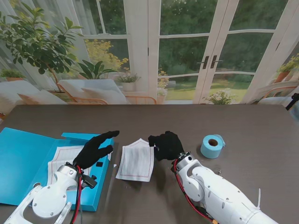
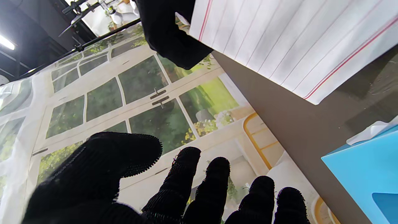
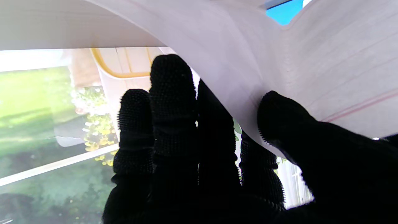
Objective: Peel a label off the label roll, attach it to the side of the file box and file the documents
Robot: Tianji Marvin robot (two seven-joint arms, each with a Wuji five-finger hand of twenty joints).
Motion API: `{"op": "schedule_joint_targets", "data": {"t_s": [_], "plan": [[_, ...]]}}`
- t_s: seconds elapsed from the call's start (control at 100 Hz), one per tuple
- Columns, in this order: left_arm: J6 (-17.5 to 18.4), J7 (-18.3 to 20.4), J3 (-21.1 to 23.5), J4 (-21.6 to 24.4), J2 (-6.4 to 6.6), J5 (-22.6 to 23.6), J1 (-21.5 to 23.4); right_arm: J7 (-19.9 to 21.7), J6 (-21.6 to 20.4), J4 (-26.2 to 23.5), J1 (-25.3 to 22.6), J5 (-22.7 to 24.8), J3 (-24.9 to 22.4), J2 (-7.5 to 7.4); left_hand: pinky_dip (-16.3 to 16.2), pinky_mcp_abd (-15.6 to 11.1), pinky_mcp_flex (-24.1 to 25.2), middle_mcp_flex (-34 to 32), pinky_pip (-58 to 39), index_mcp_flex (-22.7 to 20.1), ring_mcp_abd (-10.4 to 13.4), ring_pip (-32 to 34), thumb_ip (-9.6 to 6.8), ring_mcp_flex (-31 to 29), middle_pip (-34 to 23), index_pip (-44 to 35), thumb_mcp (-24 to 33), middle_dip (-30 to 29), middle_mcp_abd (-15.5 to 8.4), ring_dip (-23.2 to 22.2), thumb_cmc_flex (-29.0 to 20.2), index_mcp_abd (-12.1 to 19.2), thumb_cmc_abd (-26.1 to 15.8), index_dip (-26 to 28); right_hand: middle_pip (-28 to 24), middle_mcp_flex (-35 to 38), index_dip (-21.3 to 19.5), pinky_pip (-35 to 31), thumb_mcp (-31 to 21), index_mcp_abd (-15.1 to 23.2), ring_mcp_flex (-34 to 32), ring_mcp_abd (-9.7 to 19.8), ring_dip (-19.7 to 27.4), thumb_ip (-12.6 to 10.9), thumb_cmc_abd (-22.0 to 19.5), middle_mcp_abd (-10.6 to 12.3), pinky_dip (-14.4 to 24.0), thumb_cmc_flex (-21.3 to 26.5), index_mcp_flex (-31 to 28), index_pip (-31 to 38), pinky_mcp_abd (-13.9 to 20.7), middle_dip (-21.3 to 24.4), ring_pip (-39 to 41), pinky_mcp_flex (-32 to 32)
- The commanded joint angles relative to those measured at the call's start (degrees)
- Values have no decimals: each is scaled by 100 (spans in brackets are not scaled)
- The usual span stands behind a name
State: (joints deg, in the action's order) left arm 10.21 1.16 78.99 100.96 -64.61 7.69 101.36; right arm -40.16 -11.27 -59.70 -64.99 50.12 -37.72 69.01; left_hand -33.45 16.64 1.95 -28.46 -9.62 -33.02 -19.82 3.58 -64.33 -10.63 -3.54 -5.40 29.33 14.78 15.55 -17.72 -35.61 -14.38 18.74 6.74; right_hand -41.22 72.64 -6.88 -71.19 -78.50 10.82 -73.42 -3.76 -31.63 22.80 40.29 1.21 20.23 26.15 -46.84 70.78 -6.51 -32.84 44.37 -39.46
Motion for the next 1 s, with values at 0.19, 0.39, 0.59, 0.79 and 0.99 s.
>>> {"op": "schedule_joint_targets", "data": {"t_s": [0.19, 0.39, 0.59, 0.79, 0.99], "plan": [[-186, 170, -51, -182, -61, -279, -159, 267, -197, -340, -98, 80, -254, -95, -1, -206, 157, 24, 153, -20, -64, -87, 307, 66, 65, 111, -151, -42, 106, 35, 223, -111, -298, 14, -164, 299, -84, -185, -602, 98, -191, 18, -155, 117, 214, -111, 125, 222, -208, 441, 108, -209, 358, -956], [-387, 317, -45, -287, -57, -455, -267, 453, -265, -522, -189, -10, -495, -114, -17, -190, 161, 46, 143, 2, -86, -80, 327, 68, 61, 121, -168, -21, 142, 18, 239, -165, -329, 18, -176, 336, -80, -183, -616, 60, -189, -11, -192, 118, 247, -147, 162, 257, -243, 462, 85, -264, 488, -996], [-617, 499, -76, -385, -51, -681, -412, 540, -327, -768, -277, 25, -752, -157, -55, -139, 128, 49, 104, 34, -119, -48, 382, 8, 45, 135, -223, 9, 244, -14, 293, -189, -388, 20, -176, 373, -68, -174, -616, 65, -182, -15, -204, 117, 250, -158, 200, 259, -256, 463, 72, -309, 572, -1011], [-884, 794, -82, -457, -20, -889, -564, 634, -374, -1144, -384, 124, -1111, -215, -233, -63, 15, -11, -51, 82, -219, 22, 560, -137, 1, 153, -348, 116, 358, -145, 418, -207, -490, 22, -166, 374, -64, -169, -616, 56, -178, -17, -203, 116, 251, -160, 218, 263, -258, 463, 66, -325, 596, -1012], [-1120, 1062, -29, -518, 7, -1094, -670, 725, -410, -1542, -499, 176, -1518, -252, -369, -41, -48, -96, -129, 127, -260, 59, 701, -223, -53, 170, -450, 229, 457, -250, 580, -255, -565, 20, -151, 367, -61, -160, -604, 43, -170, -38, -193, 113, 247, -163, 232, 286, -259, 462, 62, -336, 592, -1006]]}}
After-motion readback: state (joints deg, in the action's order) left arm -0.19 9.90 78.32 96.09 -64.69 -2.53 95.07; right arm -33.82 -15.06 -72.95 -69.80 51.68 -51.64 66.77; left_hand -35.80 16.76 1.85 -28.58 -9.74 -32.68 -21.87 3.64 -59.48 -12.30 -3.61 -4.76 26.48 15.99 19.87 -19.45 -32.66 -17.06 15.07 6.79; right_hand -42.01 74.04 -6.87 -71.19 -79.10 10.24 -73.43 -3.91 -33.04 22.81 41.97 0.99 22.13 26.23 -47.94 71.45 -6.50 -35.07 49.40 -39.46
